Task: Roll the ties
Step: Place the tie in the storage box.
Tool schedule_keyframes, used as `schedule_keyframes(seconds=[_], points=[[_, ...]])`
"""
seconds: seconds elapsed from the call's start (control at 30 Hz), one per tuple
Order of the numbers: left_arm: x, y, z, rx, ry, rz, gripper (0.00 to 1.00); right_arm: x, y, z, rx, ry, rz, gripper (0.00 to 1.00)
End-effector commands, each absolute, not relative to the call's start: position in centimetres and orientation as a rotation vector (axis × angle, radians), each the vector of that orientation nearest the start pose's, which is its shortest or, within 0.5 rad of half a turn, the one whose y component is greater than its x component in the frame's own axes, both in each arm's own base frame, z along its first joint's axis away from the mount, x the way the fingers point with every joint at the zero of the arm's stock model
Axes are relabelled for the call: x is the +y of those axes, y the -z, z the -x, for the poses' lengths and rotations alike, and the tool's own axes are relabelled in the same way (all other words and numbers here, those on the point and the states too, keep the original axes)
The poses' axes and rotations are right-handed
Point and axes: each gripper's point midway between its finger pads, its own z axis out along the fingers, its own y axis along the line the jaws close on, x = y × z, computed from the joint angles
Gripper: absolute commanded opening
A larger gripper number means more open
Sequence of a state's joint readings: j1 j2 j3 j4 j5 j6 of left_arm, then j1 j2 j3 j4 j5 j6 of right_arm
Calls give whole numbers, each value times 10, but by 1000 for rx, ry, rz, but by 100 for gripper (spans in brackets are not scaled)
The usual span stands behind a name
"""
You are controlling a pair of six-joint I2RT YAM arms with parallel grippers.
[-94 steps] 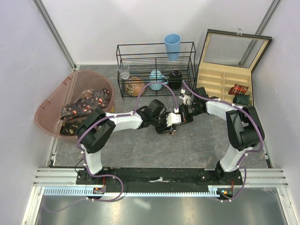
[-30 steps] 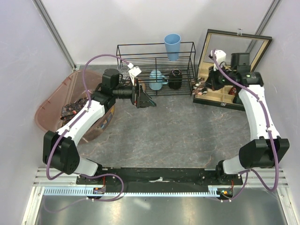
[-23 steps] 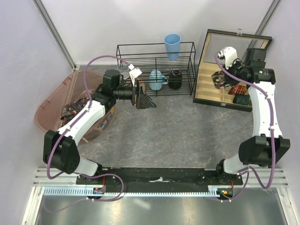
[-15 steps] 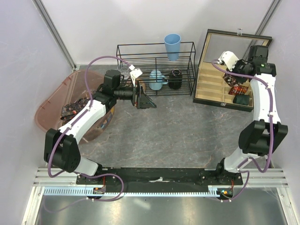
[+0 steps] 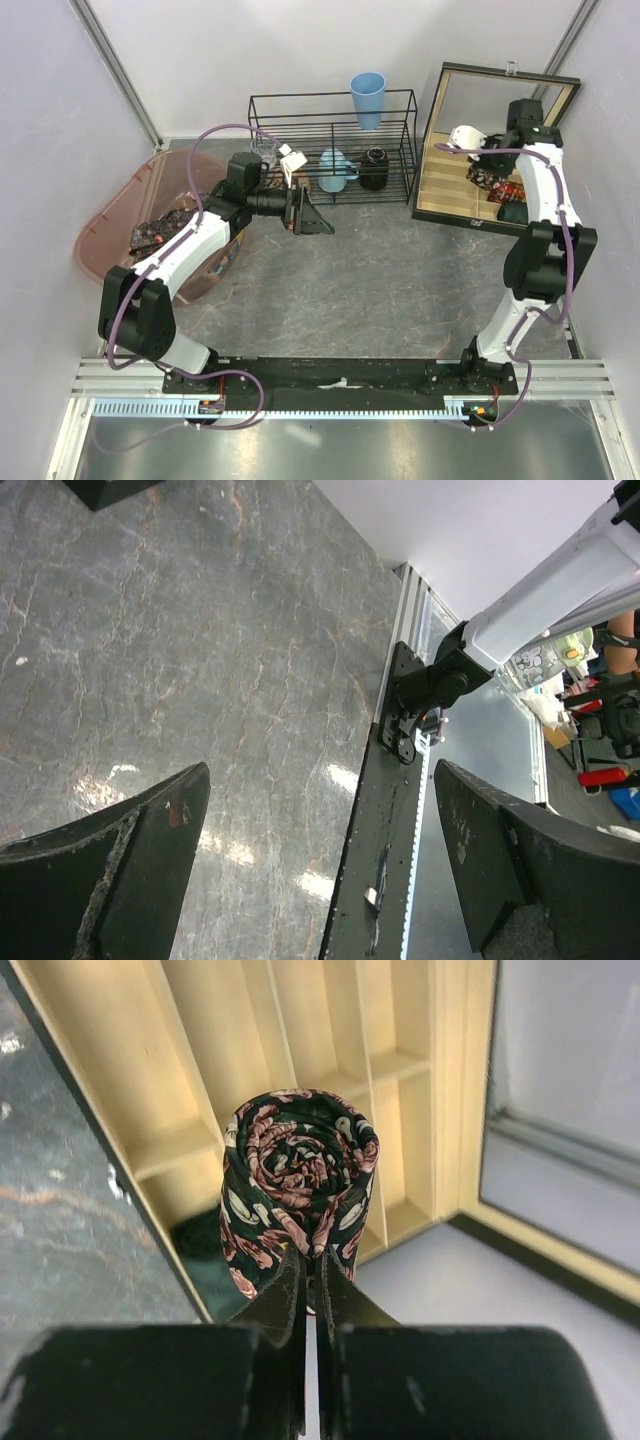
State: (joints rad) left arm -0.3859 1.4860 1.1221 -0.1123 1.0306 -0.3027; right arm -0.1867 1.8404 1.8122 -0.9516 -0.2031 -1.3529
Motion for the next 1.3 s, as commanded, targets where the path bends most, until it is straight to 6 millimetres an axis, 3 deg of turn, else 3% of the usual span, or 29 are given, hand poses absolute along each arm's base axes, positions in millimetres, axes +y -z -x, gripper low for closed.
schedule_keyframes(seconds=[0.0, 0.13, 0.37, 0.4, 0.63, 1.03, 1.27], points=[[-282, -240, -287, 1939, 1453, -796, 99, -83, -206, -494, 2044, 404, 1480, 0], [-280, -237, -293, 1949, 1441, -783, 99, -98, -194, -510, 2063, 475, 1520, 0], [-280, -231, -298, 1970, 1439, -764, 99, -134, -215, -553, 1988, 658, 1479, 0], [-280, -230, -298, 1975, 1442, -760, 99, -140, -222, -556, 1970, 678, 1478, 0], [-279, -224, -302, 1991, 1449, -750, 99, -155, -207, -566, 1897, 699, 1630, 0], [-276, -220, -306, 2008, 1449, -729, 99, -160, -153, -559, 1937, 620, 1789, 0], [-274, -217, -309, 2023, 1451, -707, 99, -157, -133, -538, 1952, 513, 1936, 0]])
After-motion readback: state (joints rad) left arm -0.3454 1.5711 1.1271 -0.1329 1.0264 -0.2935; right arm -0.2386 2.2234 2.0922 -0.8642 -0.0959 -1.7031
